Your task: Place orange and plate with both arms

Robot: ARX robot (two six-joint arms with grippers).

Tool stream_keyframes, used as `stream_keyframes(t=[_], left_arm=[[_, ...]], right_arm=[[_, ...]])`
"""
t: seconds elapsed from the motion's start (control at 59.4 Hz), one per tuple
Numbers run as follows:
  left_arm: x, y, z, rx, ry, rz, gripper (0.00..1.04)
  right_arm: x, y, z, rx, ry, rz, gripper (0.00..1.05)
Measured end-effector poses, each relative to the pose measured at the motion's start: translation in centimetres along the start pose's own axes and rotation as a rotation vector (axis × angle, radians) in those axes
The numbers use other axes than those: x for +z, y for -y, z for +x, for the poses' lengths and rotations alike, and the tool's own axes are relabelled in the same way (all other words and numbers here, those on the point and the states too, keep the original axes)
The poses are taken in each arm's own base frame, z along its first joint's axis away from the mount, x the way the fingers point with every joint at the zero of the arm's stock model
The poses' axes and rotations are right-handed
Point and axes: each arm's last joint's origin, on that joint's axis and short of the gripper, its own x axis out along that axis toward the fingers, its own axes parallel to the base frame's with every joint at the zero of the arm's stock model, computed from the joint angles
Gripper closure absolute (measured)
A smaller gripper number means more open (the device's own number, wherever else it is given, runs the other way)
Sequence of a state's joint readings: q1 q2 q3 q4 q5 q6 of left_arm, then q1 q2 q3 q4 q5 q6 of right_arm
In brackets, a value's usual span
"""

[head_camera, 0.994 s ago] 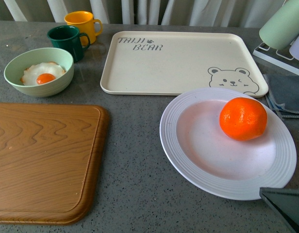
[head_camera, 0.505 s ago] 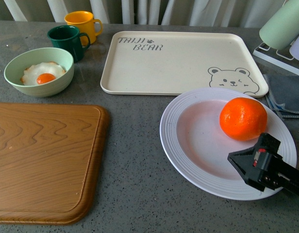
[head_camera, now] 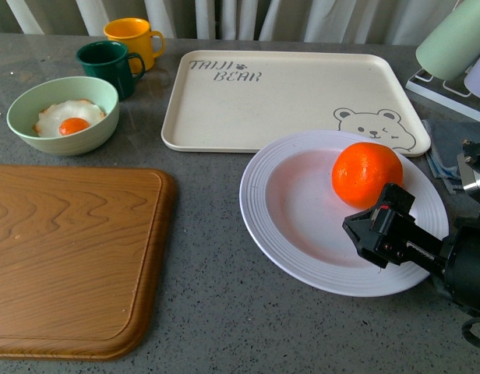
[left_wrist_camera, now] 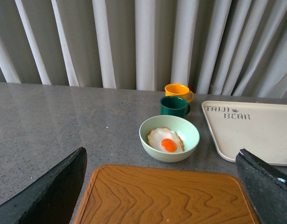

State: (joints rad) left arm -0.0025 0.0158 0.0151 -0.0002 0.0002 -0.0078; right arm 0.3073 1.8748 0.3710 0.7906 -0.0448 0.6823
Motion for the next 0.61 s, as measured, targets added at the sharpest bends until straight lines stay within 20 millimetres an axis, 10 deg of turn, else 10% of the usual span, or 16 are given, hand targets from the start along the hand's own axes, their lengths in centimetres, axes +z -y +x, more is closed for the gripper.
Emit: stream_keyframes(t=[0.404,0.606], left_arm=[[0.00,0.00,0.00,-0.001,0.000,0.000,0.09],[0.00,0.00,0.00,0.000,0.000,0.000,0.09]], right_arm=[[0.13,0.92,0.22,-0.033,-0.016,0.145,0.86],[0.47,0.77,-0.22,-0.003,-0.027,0.225,0.93]])
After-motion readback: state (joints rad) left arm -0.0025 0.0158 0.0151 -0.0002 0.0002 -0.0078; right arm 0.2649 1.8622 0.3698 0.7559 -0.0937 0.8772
